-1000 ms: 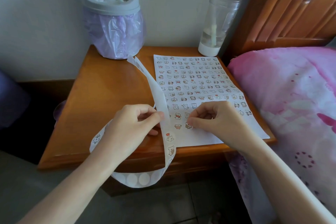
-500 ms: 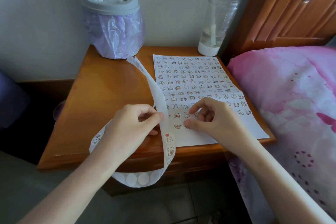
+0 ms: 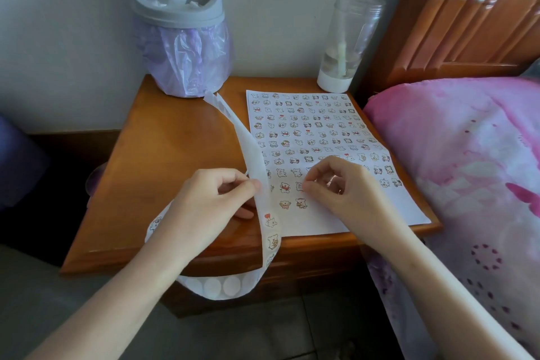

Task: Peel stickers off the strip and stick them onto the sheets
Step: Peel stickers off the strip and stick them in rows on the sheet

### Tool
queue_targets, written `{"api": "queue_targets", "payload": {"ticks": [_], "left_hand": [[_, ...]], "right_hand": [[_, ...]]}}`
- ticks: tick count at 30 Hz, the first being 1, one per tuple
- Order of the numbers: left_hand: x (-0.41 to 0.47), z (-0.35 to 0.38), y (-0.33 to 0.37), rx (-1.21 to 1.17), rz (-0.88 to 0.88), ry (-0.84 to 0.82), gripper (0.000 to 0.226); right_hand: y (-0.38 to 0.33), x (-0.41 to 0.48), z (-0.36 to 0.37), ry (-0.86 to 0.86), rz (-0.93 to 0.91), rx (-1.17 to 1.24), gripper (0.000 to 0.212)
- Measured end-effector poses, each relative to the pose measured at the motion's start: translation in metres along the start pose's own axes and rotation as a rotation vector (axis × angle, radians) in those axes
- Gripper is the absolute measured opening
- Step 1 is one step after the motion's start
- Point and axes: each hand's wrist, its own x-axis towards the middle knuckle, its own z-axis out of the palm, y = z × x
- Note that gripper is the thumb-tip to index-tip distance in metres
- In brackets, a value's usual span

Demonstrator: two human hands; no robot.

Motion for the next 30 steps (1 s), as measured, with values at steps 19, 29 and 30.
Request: {"api": "queue_targets", "payload": {"ticks": [19, 29, 30], "left_hand": [[-0.01, 0.001, 0.016, -0.153, 0.168, 0.225, 0.019], [-0.014, 0.001, 0.024, -0.409, 0.045, 0.023, 0.035], [-0.014, 0.001, 0.024, -0.399, 0.04, 0.002, 0.033]], "right_hand": [[-0.038, -0.02, 0.008, -0.125, -0.147, 0.422, 0.013], [-0.034, -0.015, 0.008, -0.097, -0.128, 0.536, 0.004], [-0.034, -0.015, 0.008, -0.085, -0.133, 0.521, 0.004]]}}
